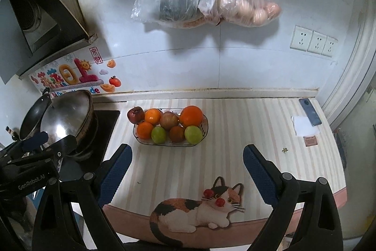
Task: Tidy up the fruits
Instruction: 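Move both open grippers back toward the cat mat, then grasp a cherry tomato with the left gripper while the right gripper grasps another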
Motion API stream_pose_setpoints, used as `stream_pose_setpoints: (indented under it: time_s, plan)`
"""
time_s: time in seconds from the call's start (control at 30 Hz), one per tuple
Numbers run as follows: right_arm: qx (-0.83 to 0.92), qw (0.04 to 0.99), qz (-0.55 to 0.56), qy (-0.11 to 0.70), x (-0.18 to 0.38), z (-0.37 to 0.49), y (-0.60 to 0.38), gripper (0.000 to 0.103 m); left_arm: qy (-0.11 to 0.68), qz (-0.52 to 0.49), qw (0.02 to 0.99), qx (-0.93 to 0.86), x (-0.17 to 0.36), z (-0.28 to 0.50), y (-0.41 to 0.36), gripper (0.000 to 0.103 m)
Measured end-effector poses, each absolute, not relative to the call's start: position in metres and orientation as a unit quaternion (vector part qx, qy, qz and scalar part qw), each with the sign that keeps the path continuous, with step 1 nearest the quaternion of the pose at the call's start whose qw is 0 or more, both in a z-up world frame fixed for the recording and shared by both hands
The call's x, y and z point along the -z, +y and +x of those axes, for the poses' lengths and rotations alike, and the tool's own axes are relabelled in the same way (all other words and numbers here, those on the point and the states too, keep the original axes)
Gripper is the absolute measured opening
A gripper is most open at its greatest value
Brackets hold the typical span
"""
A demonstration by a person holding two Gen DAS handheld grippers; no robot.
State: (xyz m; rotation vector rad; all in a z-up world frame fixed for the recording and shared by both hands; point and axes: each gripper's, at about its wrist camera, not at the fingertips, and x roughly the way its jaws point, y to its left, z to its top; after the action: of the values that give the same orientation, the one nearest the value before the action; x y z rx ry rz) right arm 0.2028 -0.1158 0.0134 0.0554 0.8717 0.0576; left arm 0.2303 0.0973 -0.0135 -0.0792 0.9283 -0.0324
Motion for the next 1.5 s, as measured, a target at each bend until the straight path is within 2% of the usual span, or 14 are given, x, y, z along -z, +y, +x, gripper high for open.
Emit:
stream_pose_setpoints:
  time_s: [0.17,0.23,0.27,0.5,0.57,0.63,0.73,0.97,1.2,1.3,1.5]
  plan:
    - [-0.032,0.895,0.045,0.442,0.005,0.211,-0.124,0.098,0.456,-0.04,0.889,0.024,0.023,0.236,0.093,0.087]
    - [-0.027,0.885,0.056,0.461,0.024,0.217,-0.134,0.098,0.466,-0.032,0.884,0.026,0.032,0.242,0.088,0.099]
    - [-0.025,0.88,0.059,0.47,0.032,0.219,-0.138,0.098,0.471,-0.028,0.881,0.025,0.038,0.245,0.085,0.1]
    - [0.018,0.811,0.093,0.578,0.155,0.235,-0.187,0.098,0.539,0.001,0.842,0.032,0.111,0.274,0.052,0.1]
    - [0.021,0.793,0.111,0.598,0.187,0.232,-0.198,0.091,0.56,0.01,0.827,0.036,0.134,0.281,0.041,0.1]
    - [0.027,0.781,0.12,0.612,0.219,0.228,-0.208,0.072,0.587,0.014,0.809,0.044,0.161,0.287,0.029,0.1]
    - [0.026,0.763,0.148,0.629,0.258,0.223,-0.221,0.057,0.628,0.023,0.776,0.052,0.202,0.295,0.01,0.1]
    - [0.025,0.75,0.164,0.64,0.305,0.223,-0.234,0.052,0.677,0.037,0.733,0.054,0.259,0.303,-0.024,0.1]
    - [-0.01,0.747,0.165,0.644,0.328,0.235,-0.227,0.038,0.698,0.022,0.714,0.053,0.278,0.304,-0.04,0.1]
    - [-0.028,0.754,0.156,0.637,0.329,0.241,-0.216,0.027,0.701,0.022,0.711,0.052,0.281,0.304,-0.045,0.1]
    - [-0.029,0.763,0.152,0.628,0.32,0.239,-0.226,0.027,0.709,0.011,0.702,0.067,0.288,0.305,-0.063,0.1]
